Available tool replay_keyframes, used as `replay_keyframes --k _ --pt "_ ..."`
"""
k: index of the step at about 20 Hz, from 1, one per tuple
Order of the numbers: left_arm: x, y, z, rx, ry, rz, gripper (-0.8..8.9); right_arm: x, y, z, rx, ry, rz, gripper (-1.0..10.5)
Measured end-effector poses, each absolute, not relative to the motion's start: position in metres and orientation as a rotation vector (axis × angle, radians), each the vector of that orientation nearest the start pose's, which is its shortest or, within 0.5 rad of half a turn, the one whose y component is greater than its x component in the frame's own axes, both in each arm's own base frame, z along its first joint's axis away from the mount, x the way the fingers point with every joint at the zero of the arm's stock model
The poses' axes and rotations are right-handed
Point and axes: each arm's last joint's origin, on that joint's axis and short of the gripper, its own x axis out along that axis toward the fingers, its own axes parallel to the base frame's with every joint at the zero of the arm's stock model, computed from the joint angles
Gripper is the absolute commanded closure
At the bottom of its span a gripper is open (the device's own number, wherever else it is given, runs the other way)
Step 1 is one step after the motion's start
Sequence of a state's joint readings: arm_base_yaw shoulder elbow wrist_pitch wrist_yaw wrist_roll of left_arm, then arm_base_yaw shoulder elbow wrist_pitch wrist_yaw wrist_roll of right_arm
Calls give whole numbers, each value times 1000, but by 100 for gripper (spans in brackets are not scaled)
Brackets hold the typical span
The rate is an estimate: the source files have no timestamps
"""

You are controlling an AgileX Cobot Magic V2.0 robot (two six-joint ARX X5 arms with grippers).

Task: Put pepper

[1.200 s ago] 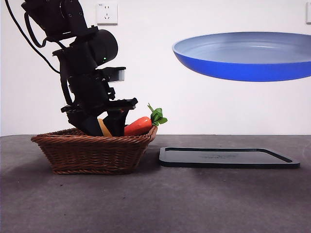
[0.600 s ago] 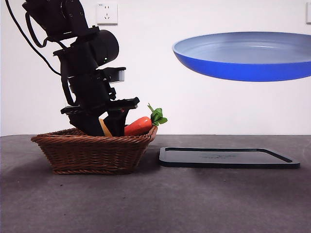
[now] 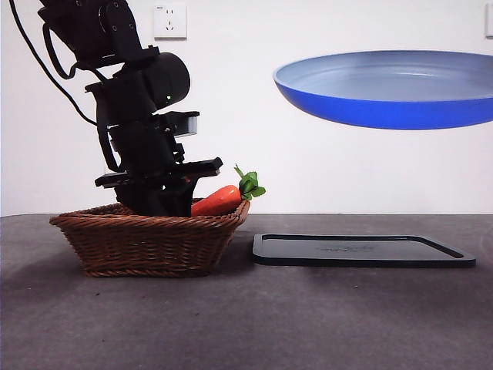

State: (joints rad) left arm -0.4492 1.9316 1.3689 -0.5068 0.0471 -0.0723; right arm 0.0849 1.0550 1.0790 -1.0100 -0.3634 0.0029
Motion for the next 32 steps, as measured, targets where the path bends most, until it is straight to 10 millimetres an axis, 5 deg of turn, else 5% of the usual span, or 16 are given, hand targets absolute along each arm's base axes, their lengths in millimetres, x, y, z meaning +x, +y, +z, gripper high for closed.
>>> replay_keyframes --k 7,13,17,20,23,27,32 --pt "354 -172 197 149 1061 -410 754 184 26 320 139 983 411 944" --pt "329 -161 265 108 909 -445 754 189 26 317 142 997 409 944" --pt "302 -156 312 45 793 -578 754 215 29 298 167 1071 394 944" --pt "277 -172 339 2 694 -793 754 238 37 280 199 1118 392 944" --pt "260 -205 338 23 679 -930 754 255 50 268 268 1130 445 944" --pt "243 -255 311 131 722 -996 753 261 58 266 312 1121 452 944" --pt "260 -279 265 233 784 -899 751 259 57 265 321 1138 441 944"
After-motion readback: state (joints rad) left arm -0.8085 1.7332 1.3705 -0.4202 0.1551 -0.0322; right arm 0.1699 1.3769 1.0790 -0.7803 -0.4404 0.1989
